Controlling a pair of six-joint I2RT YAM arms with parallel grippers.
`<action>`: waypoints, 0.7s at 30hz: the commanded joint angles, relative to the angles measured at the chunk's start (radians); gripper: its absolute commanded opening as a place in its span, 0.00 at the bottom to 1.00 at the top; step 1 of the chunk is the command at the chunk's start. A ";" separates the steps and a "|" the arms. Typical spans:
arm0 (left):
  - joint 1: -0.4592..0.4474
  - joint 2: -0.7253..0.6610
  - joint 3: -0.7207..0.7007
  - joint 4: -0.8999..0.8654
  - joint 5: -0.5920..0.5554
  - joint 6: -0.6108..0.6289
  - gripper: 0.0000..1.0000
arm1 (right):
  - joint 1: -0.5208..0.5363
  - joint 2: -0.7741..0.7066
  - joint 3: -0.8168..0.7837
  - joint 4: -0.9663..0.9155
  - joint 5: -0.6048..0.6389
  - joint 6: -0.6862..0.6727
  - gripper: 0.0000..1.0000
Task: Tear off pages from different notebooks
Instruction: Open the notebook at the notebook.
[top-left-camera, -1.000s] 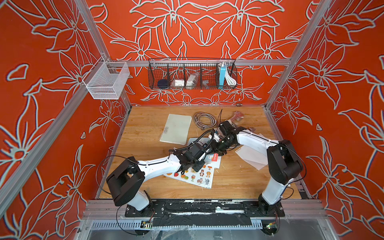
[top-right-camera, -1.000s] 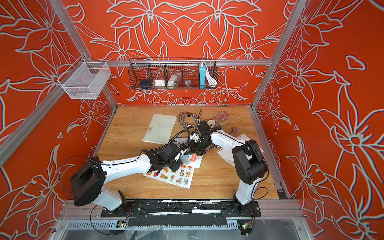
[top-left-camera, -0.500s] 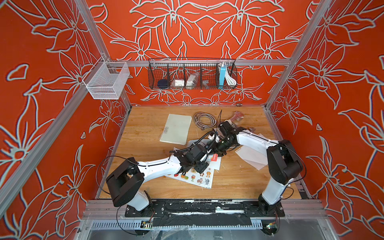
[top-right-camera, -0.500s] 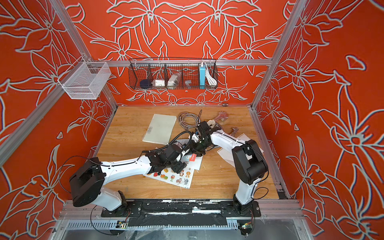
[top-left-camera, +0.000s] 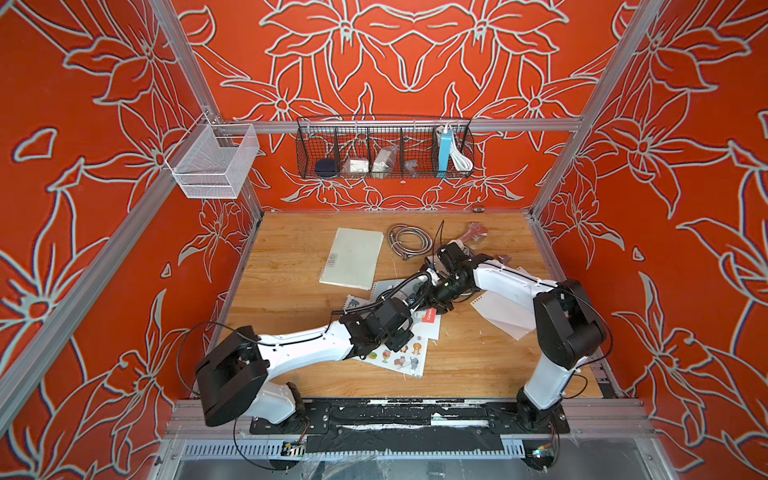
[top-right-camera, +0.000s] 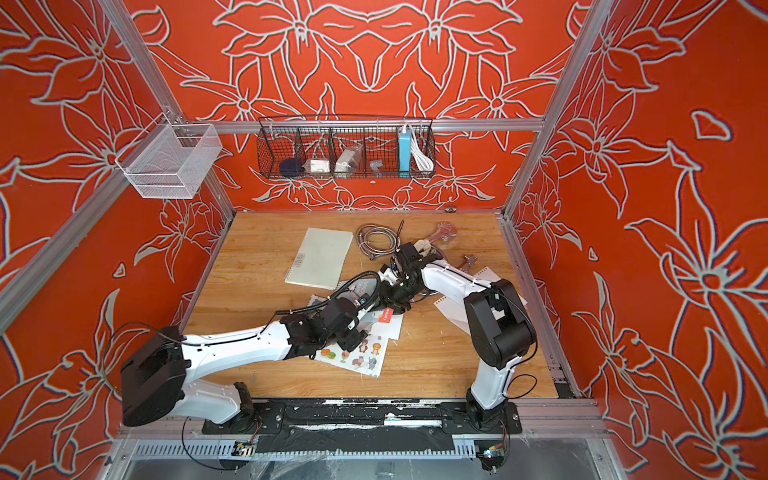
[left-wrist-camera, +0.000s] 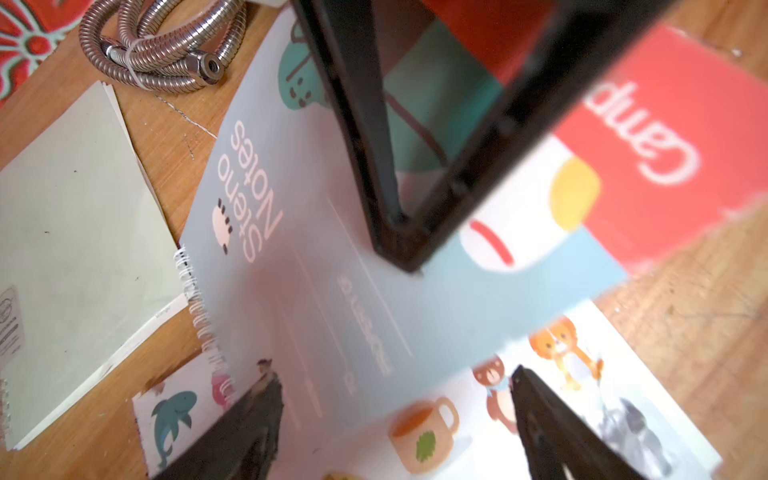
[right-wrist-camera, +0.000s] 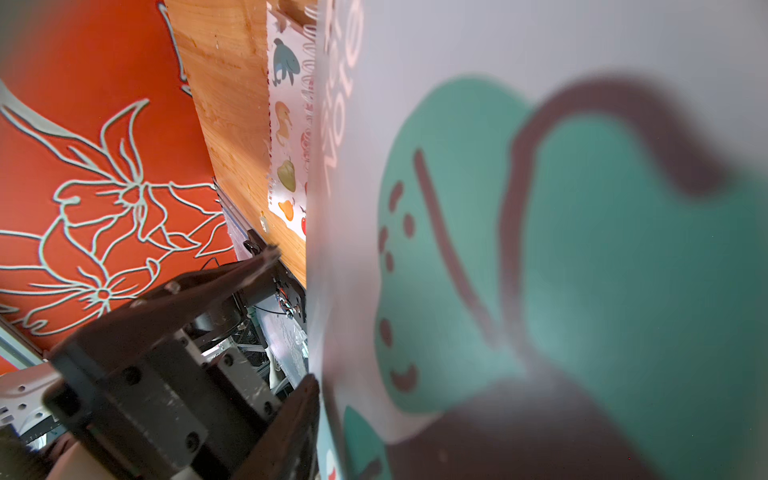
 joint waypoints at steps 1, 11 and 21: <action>-0.013 -0.057 -0.023 -0.079 0.023 -0.019 0.84 | -0.008 -0.018 -0.012 -0.012 -0.022 -0.021 0.09; -0.013 0.097 0.020 0.057 -0.085 -0.005 0.82 | -0.008 -0.030 -0.029 0.011 -0.034 -0.007 0.08; -0.014 0.181 0.024 0.212 -0.192 0.043 0.75 | -0.009 -0.035 -0.035 0.007 -0.033 -0.014 0.08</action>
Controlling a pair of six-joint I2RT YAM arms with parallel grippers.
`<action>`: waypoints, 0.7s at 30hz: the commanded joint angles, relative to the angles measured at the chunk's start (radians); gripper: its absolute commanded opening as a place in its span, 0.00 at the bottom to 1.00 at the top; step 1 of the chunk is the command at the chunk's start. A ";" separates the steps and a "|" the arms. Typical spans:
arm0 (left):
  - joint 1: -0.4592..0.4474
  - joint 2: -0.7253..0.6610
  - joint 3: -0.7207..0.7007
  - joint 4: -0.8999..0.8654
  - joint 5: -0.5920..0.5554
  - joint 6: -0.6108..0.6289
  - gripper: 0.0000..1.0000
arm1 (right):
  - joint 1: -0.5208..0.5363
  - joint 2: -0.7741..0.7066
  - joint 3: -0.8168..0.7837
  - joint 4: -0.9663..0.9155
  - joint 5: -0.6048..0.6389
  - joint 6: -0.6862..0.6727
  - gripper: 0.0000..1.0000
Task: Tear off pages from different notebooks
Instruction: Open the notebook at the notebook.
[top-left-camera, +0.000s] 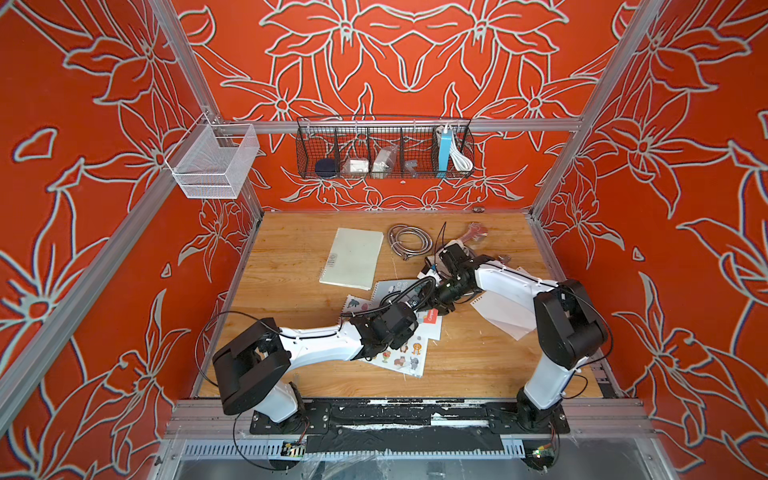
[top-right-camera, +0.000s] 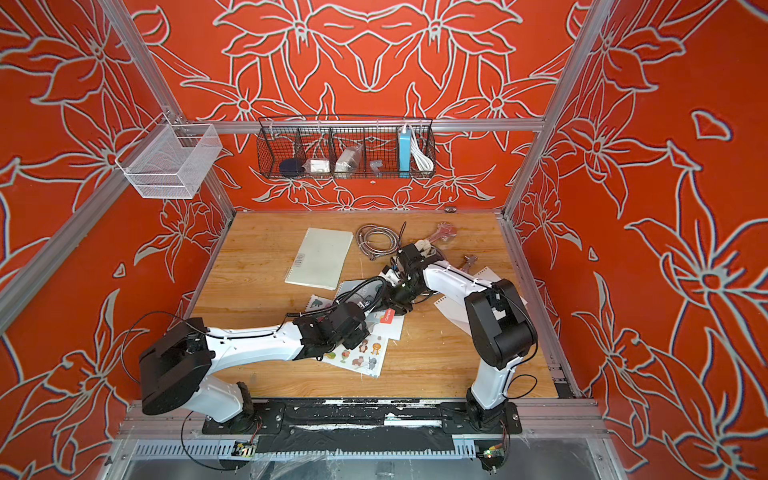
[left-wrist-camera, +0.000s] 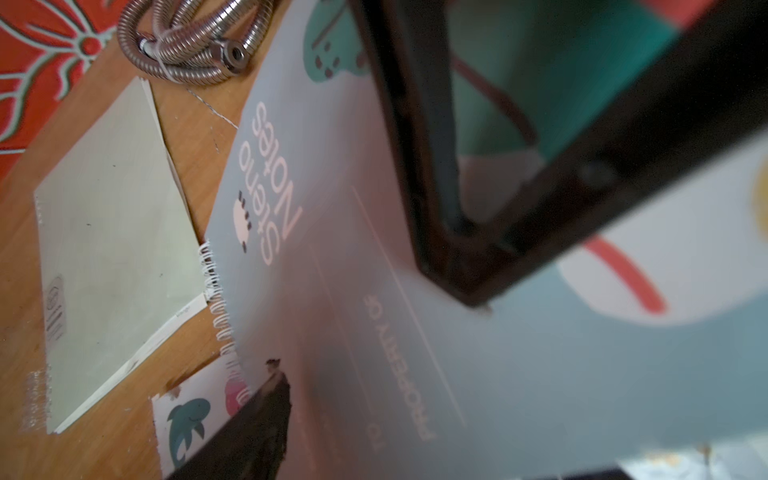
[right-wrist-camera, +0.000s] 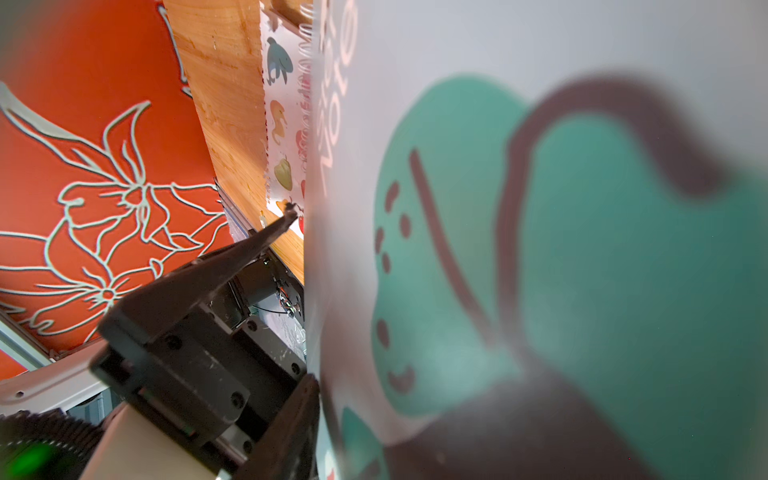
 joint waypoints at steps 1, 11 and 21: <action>-0.005 0.038 0.023 0.073 -0.043 0.024 0.74 | -0.002 -0.030 -0.016 0.000 -0.022 -0.013 0.08; -0.012 0.114 0.081 0.075 -0.006 0.031 0.09 | -0.002 -0.009 0.008 -0.046 -0.013 -0.040 0.08; 0.070 0.033 0.082 -0.011 0.224 -0.097 0.00 | -0.004 -0.044 0.045 -0.157 0.186 -0.079 0.58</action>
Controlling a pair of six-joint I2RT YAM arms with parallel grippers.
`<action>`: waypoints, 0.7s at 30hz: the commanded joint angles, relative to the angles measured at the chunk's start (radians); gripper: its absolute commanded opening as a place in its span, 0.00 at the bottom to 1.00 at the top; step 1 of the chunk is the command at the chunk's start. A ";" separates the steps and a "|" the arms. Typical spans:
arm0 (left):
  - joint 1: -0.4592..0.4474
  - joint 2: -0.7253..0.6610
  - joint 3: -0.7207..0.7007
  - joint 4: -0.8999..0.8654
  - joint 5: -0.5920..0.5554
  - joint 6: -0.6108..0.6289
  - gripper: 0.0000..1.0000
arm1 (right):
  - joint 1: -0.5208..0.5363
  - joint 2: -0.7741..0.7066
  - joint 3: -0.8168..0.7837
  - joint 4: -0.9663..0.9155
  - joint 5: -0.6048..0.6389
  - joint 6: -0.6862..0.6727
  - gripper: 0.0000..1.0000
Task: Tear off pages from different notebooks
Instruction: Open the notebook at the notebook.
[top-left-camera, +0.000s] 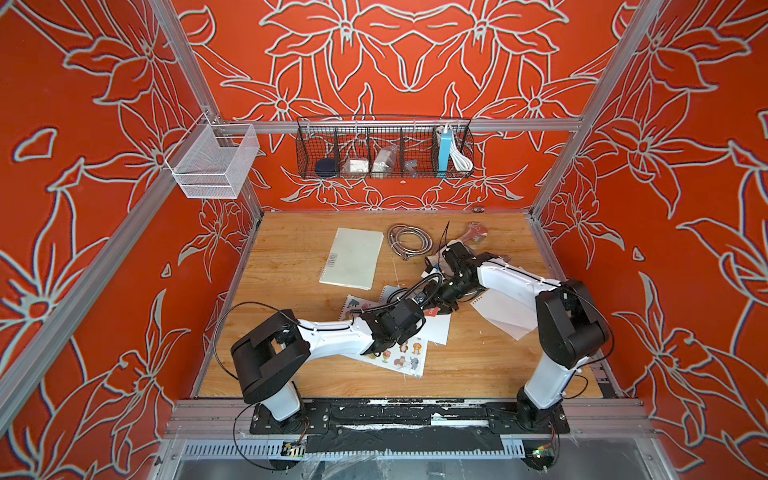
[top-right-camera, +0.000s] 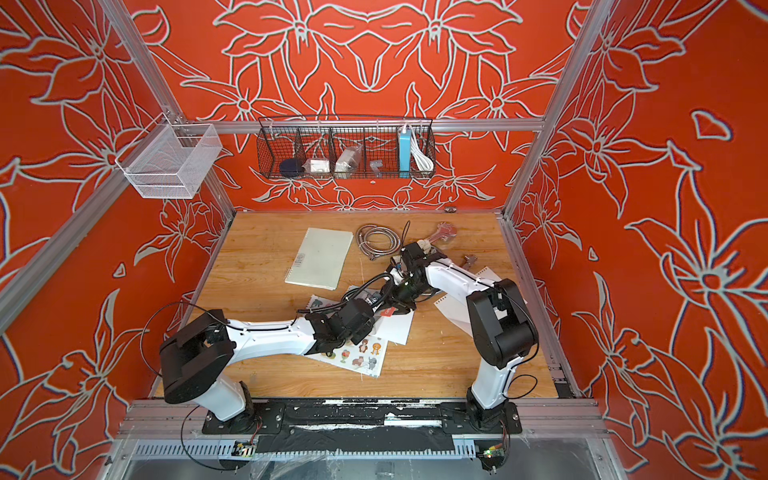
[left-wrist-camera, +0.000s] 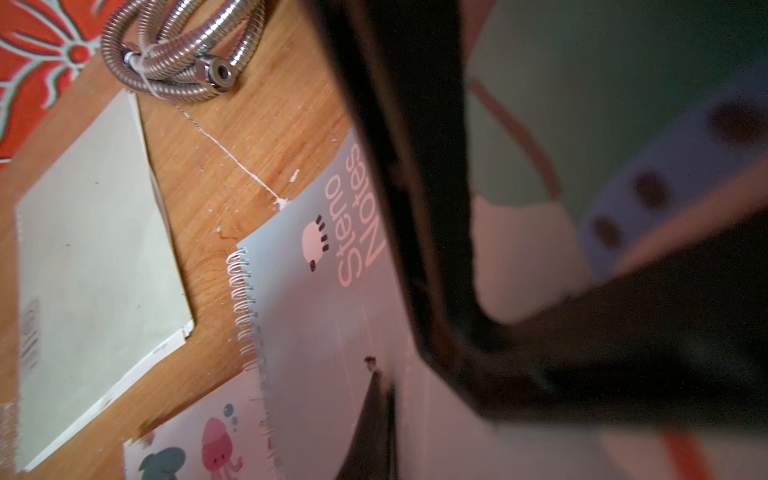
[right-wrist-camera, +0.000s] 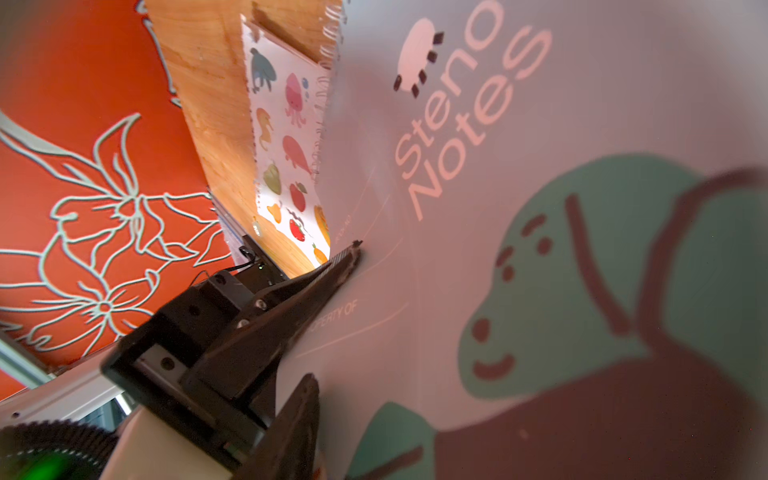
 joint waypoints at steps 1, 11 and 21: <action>0.068 -0.083 0.011 -0.027 0.197 -0.097 0.00 | 0.016 -0.057 0.019 -0.087 0.184 -0.067 0.65; 0.171 -0.197 -0.070 -0.039 0.368 -0.235 0.00 | -0.089 -0.309 -0.104 0.041 0.433 0.077 0.88; 0.359 -0.250 -0.140 -0.009 0.419 -0.474 0.00 | -0.164 -0.387 -0.209 0.014 0.476 0.087 0.88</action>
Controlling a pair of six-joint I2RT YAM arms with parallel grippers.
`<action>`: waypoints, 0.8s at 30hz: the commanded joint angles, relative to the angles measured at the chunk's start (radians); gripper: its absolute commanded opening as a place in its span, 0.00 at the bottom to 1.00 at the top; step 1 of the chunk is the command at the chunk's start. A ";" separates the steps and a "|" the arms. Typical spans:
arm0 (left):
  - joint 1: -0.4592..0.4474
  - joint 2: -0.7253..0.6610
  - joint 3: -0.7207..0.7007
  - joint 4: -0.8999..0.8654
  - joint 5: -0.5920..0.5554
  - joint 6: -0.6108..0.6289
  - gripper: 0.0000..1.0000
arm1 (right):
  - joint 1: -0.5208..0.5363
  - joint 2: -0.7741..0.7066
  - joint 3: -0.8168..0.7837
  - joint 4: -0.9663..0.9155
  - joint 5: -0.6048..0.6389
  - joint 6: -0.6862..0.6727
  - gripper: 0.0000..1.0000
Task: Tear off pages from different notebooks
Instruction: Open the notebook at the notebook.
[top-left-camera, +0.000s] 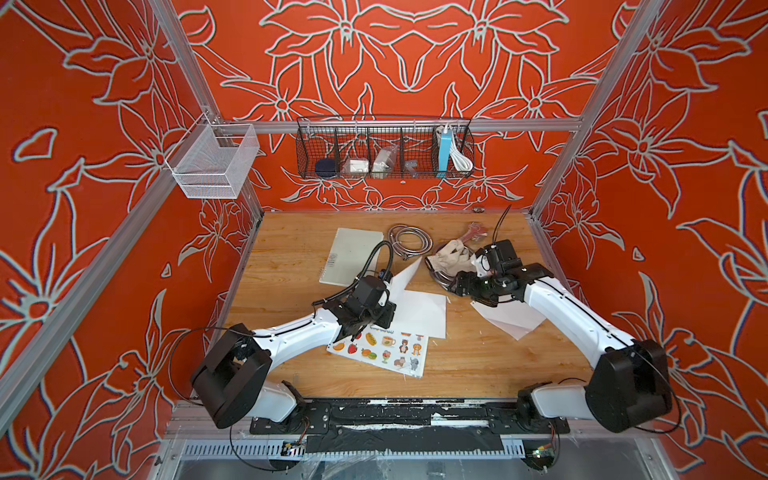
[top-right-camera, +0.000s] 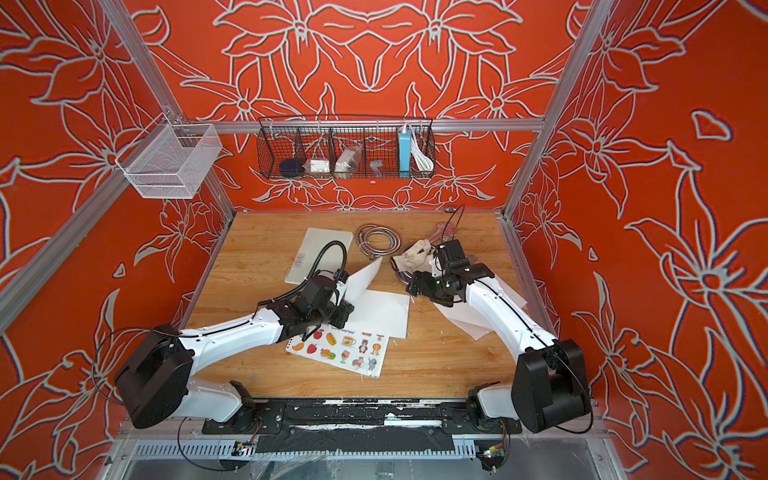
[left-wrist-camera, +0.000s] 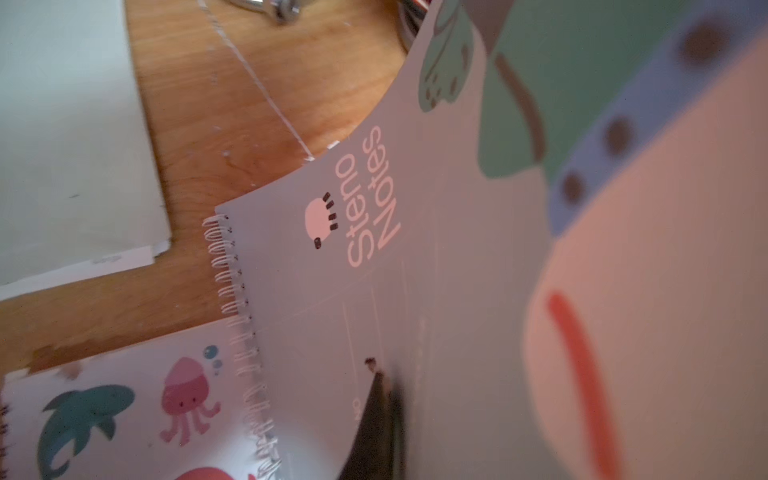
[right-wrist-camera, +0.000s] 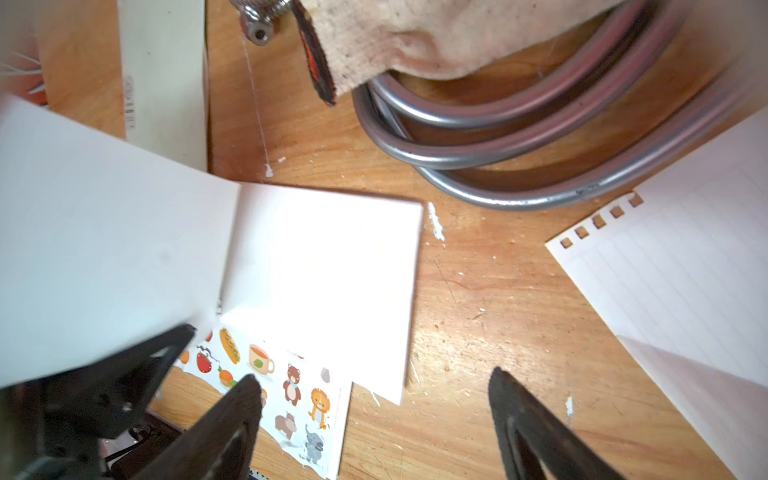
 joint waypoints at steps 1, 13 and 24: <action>0.076 -0.037 -0.047 -0.002 0.051 -0.159 0.00 | -0.002 0.025 -0.032 -0.047 -0.009 -0.019 0.88; 0.249 -0.131 -0.202 0.079 0.235 -0.412 0.00 | 0.030 0.173 0.017 -0.064 -0.106 -0.102 0.86; 0.307 -0.297 -0.228 -0.327 -0.068 -0.506 0.43 | 0.080 0.265 0.092 -0.072 -0.110 -0.118 0.86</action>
